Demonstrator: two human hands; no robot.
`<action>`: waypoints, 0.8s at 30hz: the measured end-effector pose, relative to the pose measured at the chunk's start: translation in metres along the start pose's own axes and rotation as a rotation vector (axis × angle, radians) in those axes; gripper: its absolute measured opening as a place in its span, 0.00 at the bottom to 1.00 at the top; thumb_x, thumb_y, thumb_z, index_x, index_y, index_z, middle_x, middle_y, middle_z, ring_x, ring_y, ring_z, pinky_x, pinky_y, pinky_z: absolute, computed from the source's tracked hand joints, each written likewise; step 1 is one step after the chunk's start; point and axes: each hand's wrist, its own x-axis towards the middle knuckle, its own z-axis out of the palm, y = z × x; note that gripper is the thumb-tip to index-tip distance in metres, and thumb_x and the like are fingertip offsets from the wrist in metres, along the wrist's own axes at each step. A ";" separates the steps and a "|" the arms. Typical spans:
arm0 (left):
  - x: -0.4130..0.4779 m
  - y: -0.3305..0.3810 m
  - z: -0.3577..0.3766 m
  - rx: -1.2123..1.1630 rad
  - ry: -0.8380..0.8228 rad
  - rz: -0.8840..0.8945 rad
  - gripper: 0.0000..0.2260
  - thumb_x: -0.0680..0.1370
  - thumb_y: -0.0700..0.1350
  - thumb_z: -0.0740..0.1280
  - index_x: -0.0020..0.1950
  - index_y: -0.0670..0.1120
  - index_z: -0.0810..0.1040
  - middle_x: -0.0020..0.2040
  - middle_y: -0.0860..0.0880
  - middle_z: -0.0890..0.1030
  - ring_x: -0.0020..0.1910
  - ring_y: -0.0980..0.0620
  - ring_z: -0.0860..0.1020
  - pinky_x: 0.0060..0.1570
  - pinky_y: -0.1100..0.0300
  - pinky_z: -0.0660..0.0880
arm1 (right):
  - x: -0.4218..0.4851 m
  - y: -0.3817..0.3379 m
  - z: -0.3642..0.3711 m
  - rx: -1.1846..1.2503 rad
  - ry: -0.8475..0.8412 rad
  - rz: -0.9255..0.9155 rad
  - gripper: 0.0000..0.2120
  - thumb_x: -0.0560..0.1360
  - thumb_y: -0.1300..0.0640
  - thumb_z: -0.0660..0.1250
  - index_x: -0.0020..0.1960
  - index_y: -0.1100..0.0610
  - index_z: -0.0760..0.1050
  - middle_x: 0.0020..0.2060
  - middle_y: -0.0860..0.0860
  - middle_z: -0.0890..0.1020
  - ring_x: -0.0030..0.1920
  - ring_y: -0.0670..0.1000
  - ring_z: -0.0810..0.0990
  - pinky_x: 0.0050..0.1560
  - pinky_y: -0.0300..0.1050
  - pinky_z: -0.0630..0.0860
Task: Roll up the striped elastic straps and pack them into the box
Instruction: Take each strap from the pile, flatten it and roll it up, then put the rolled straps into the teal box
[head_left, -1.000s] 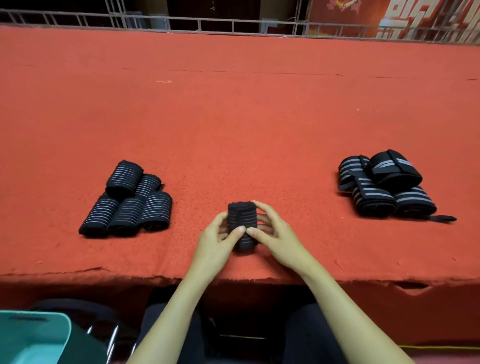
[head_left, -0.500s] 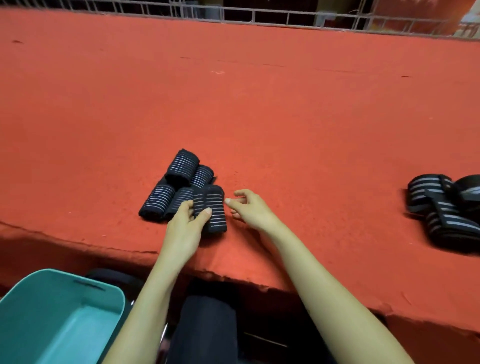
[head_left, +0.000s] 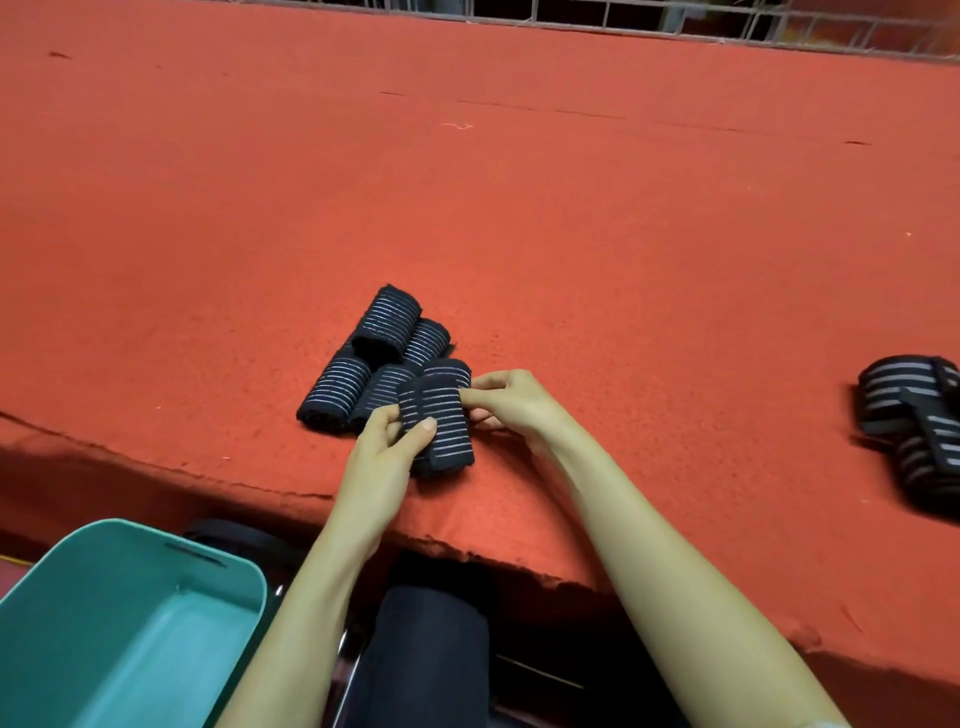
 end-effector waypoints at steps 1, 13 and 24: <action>-0.002 -0.001 0.001 -0.006 0.005 0.008 0.10 0.78 0.40 0.65 0.58 0.44 0.74 0.52 0.47 0.83 0.54 0.50 0.81 0.60 0.53 0.73 | -0.001 0.000 0.000 -0.012 -0.010 0.000 0.02 0.74 0.59 0.70 0.46 0.56 0.77 0.30 0.51 0.74 0.28 0.44 0.68 0.31 0.37 0.62; -0.033 -0.004 0.024 -0.194 -0.212 0.015 0.13 0.77 0.38 0.64 0.62 0.41 0.73 0.56 0.45 0.82 0.57 0.50 0.79 0.57 0.58 0.73 | -0.055 0.019 -0.035 0.151 0.079 -0.235 0.13 0.69 0.68 0.71 0.51 0.59 0.75 0.45 0.55 0.82 0.43 0.54 0.80 0.46 0.47 0.76; -0.054 -0.020 0.105 0.069 -0.673 0.094 0.18 0.74 0.43 0.64 0.64 0.47 0.69 0.59 0.54 0.78 0.60 0.63 0.75 0.57 0.70 0.68 | -0.144 0.067 -0.137 -0.208 0.200 -0.412 0.44 0.70 0.72 0.68 0.75 0.42 0.55 0.66 0.48 0.73 0.61 0.41 0.74 0.55 0.31 0.71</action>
